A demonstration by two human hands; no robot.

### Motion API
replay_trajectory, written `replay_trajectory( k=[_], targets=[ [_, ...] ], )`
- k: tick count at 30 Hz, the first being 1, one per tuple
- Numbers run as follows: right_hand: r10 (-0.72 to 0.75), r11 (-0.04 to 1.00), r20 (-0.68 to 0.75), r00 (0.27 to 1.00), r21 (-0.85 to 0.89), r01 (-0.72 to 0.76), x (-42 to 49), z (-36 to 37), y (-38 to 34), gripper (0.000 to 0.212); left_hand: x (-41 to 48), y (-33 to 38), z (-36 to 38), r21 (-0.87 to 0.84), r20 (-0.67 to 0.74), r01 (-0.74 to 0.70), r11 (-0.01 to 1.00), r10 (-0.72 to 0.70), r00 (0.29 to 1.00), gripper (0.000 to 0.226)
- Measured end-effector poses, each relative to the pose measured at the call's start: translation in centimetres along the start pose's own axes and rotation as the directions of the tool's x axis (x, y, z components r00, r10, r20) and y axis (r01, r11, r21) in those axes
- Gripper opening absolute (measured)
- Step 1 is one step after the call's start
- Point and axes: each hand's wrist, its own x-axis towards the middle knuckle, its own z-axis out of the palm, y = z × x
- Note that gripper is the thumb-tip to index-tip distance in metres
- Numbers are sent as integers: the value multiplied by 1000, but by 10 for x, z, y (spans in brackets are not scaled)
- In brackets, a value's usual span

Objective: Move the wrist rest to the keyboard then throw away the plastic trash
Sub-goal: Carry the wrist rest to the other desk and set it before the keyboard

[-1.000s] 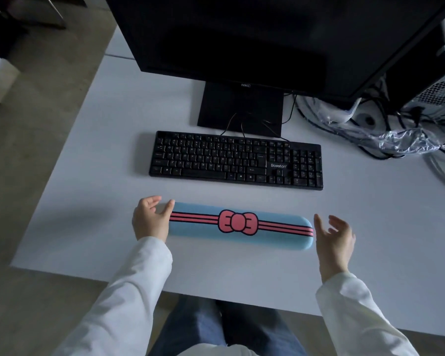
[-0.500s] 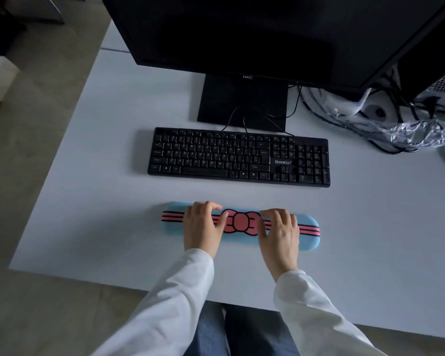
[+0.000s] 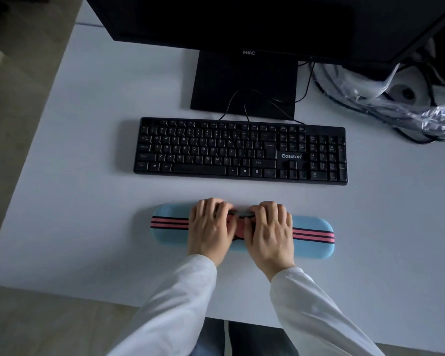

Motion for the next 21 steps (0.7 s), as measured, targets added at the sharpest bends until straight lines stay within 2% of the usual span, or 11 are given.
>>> replay_trajectory(
  k=[8, 17, 21],
  targets=[
    [52, 998, -31, 998, -27, -52, -3, -9, 28, 18, -2, -19, -4, 24, 5, 23, 999, -23, 1000, 20],
    [98, 994, -66, 993, -40, -101, -5, -19, 52, 19, -3, -53, -13, 23, -20, 64, 998, -63, 998, 13],
    [147, 987, -81, 986, -54, -152, -7, -23, 68, 19, -4, -69, -17, 6, -34, 139, 990, -139, 990, 13]
  ],
)
